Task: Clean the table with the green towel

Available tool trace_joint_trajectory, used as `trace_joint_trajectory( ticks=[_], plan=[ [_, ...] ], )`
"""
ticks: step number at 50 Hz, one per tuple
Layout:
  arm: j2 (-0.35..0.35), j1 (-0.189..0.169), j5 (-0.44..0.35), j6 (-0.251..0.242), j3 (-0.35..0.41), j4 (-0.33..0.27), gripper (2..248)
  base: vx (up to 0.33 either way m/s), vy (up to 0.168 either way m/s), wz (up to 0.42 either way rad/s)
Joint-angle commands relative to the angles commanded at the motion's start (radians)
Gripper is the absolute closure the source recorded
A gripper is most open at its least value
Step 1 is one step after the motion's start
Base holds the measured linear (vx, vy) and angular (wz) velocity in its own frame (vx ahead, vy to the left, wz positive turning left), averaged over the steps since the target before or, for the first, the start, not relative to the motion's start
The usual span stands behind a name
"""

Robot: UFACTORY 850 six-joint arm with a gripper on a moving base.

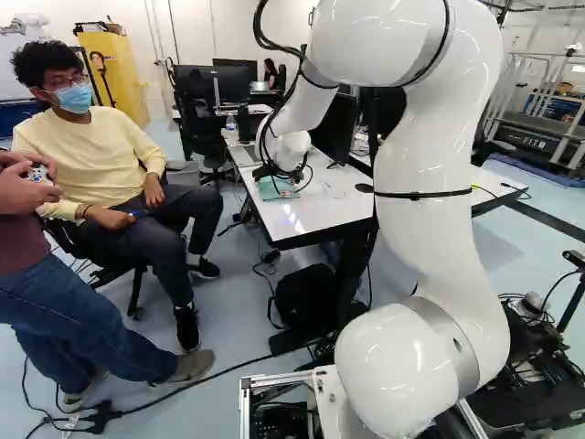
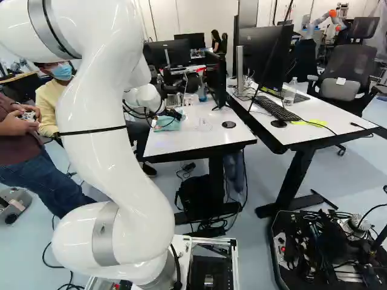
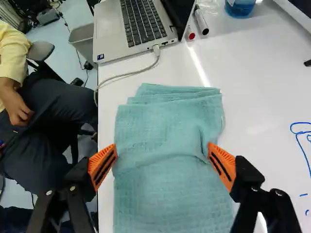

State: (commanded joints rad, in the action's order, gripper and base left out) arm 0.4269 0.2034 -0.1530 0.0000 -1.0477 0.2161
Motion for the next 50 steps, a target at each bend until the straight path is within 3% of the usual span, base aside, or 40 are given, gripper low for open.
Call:
trace_joint_trajectory(
  ticks=[38, 50],
  plan=[
    [-0.093, 0.000, -0.001, 0.000, 0.020, 0.000, 3, 0.000, 0.000, 0.000],
    [-0.095, -0.002, -0.088, 0.000, 0.004, -0.006, 3, 0.000, 0.000, 0.000]
  ],
)
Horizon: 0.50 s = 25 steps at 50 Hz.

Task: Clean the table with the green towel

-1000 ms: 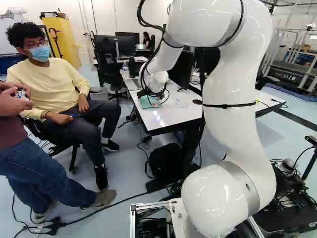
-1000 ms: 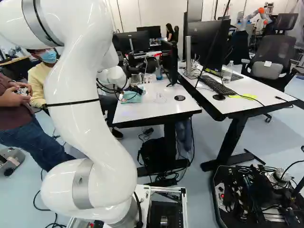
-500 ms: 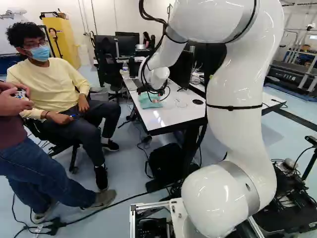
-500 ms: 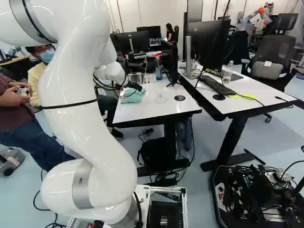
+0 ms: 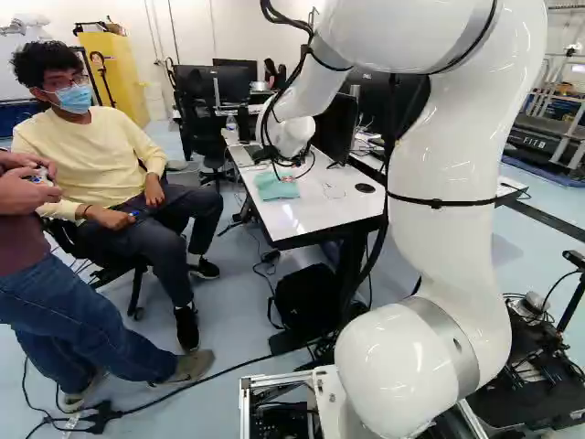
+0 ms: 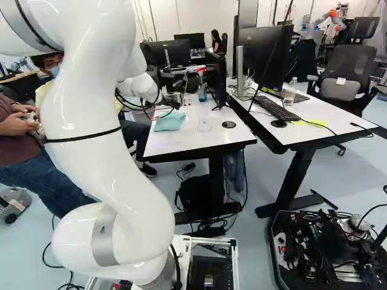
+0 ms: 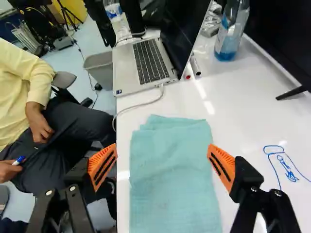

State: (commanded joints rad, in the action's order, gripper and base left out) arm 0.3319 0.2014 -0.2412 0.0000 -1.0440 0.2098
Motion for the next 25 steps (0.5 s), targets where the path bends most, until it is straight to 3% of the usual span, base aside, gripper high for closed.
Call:
trace_joint_trajectory(
  ticks=[25],
  plan=[
    [0.058, -0.007, -0.260, 0.000, -0.072, -0.017, 3, 0.000, 0.000, 0.000]
  ],
)
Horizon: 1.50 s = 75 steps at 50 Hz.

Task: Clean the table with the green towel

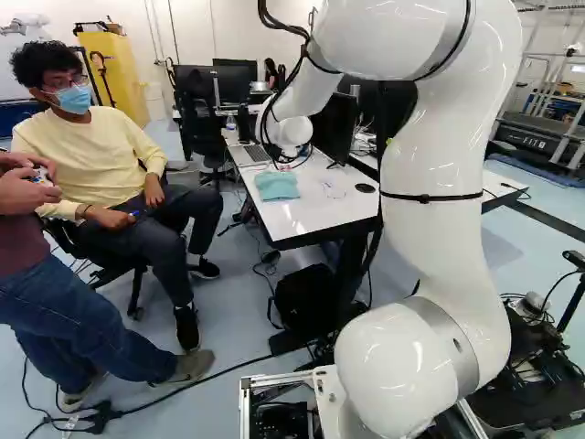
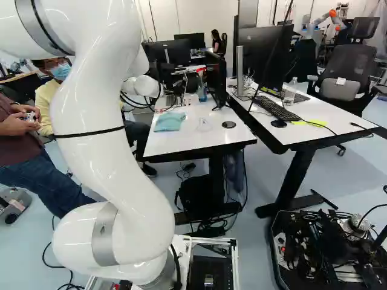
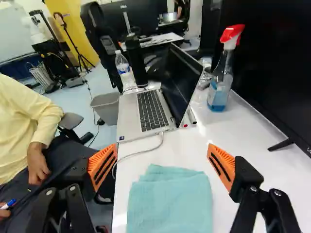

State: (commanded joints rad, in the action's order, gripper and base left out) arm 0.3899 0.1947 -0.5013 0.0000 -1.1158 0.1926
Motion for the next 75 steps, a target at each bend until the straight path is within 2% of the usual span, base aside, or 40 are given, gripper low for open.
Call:
trace_joint_trajectory(
  ticks=[8, 26, 35, 66, 75],
  plan=[
    [0.002, 0.000, -0.063, 0.000, -0.002, 0.000, 3, 0.000, 0.000, 0.000],
    [0.001, 0.000, -0.067, 0.000, -0.002, 0.000, 3, 0.000, 0.000, 0.000],
    [-0.023, 0.007, 0.005, 0.000, 0.028, 0.000, 3, 0.000, 0.000, 0.000],
    [-0.151, 0.051, 0.328, 0.000, 0.180, 0.000, 3, 0.000, 0.000, 0.000],
    [-0.159, 0.054, 0.364, 0.000, 0.188, 0.000, 3, 0.000, 0.000, 0.000]
  ],
)
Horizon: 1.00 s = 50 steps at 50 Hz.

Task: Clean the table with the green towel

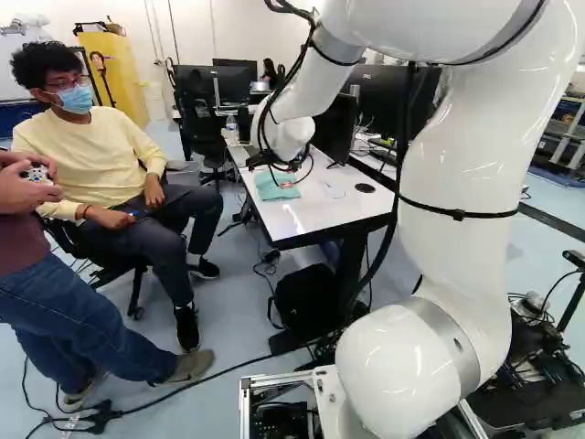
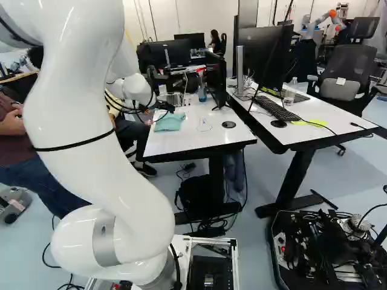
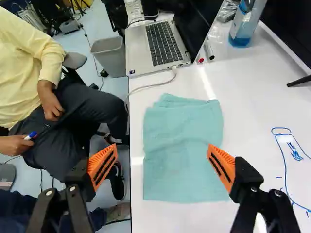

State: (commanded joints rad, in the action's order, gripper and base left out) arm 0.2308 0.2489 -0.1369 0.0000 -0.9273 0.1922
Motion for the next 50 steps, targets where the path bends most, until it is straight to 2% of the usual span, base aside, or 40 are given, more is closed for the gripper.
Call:
trace_joint_trajectory(
  ticks=[19, 38, 50],
  plan=[
    [0.008, -0.001, -0.007, 0.000, -0.009, 0.000, 3, 0.000, 0.000, 0.000],
    [0.076, -0.025, -0.186, 0.000, -0.089, -0.017, 3, 0.000, 0.000, 0.000],
    [0.082, -0.057, -0.311, 0.000, -0.096, -0.007, 3, 0.000, 0.000, 0.000]
  ],
)
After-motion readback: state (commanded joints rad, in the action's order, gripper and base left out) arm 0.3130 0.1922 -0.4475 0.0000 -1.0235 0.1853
